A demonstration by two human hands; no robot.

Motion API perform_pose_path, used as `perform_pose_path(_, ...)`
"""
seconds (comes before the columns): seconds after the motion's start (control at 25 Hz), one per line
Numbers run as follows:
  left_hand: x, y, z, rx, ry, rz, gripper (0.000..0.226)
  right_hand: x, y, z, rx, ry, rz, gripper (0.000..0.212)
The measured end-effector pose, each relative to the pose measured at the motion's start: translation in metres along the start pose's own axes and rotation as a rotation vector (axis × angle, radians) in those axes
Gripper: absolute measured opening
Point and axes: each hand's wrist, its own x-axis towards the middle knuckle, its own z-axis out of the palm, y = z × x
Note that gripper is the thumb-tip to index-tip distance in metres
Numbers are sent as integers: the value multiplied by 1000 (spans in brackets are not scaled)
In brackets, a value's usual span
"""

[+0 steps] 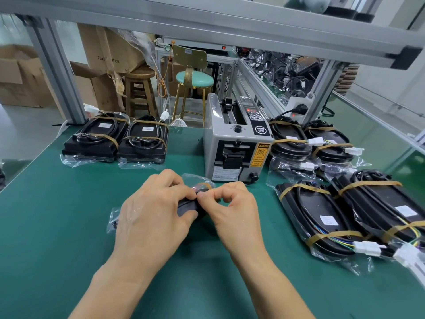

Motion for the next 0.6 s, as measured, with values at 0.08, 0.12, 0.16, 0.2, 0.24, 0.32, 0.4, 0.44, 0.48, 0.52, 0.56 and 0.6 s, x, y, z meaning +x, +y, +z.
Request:
perform_pose_path(0.08, 0, 0, -1, -20, -6, -12, 26, -2, 0, -1, 54, 2, -7, 22)
perform_pose_path(0.12, 0, 0, -2, -29, -8, -21, 28, -1, 0, -3, 83, 4, -10, 19)
perform_pose_path(0.16, -1, 0, -2, -32, -8, -33, 32, 0, -1, -5, 94, -2, -12, 16)
perform_pose_path(0.2, -1, 0, -2, -29, -5, -42, 37, 2, -2, -7, 85, -18, -17, 14)
perform_pose_path(0.24, -2, 1, -2, -25, -3, -51, 41, 4, -4, -10, 61, -45, -20, 14)
perform_pose_path(0.32, -2, 1, -3, -19, -4, -65, 44, 7, -7, -11, 15, -110, -19, 14)
perform_pose_path(0.4, -3, 1, -2, -12, -7, -62, 42, 8, -10, -10, -14, -152, -6, 17)
perform_pose_path(0.44, -3, 1, -2, -9, -8, -59, 41, 8, -10, -10, -20, -158, 1, 20)
perform_pose_path(0.48, -2, 1, -2, -8, -9, -58, 41, 8, -9, -9, -21, -158, 7, 24)
perform_pose_path(0.52, -2, 1, -2, -7, -9, -56, 41, 8, -8, -9, -19, -155, 14, 26)
perform_pose_path(0.56, -2, 1, -2, -5, -11, -54, 41, 7, -8, -8, -19, -150, 15, 27)
perform_pose_path(0.6, -2, 1, -2, -3, -16, -48, 40, 7, -8, -8, -25, -144, 18, 27)
